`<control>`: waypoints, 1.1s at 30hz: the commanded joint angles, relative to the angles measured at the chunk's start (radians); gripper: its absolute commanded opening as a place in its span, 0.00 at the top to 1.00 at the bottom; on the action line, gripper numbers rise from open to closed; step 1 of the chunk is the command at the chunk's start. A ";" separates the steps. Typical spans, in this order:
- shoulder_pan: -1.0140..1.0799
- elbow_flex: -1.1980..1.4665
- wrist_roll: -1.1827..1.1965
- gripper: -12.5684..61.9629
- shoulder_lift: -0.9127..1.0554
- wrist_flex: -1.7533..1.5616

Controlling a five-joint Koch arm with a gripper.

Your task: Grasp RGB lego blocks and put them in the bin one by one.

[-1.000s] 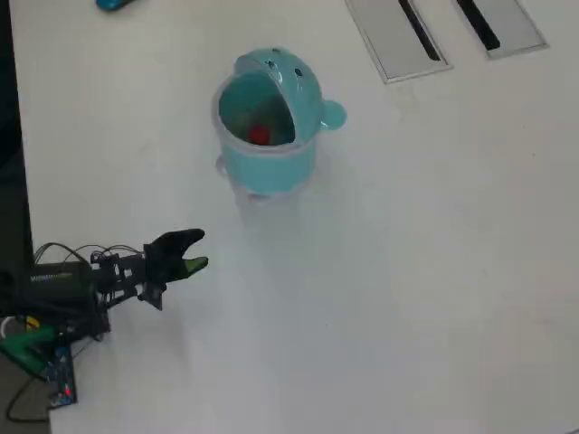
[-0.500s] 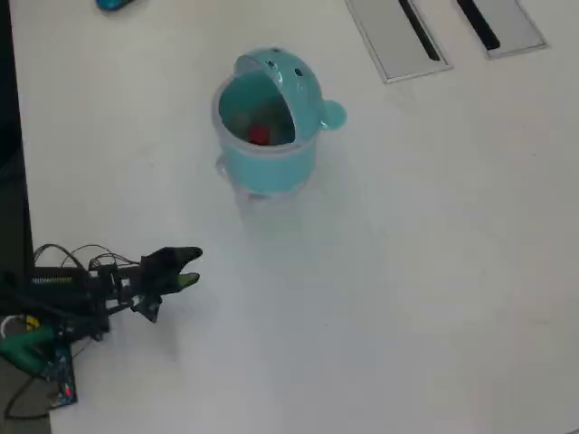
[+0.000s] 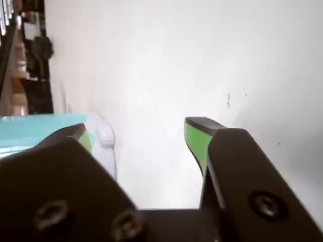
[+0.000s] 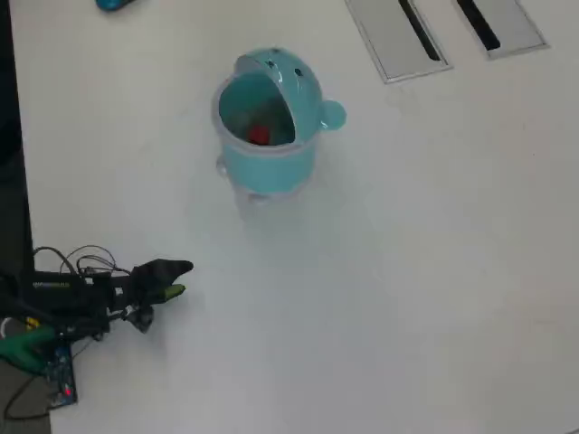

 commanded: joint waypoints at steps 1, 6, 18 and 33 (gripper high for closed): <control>0.000 0.000 0.034 0.38 0.067 -0.017; 0.000 0.040 0.060 0.38 0.071 -0.012; -0.002 0.109 0.061 0.38 0.074 0.017; -0.009 0.140 0.100 0.38 0.074 0.132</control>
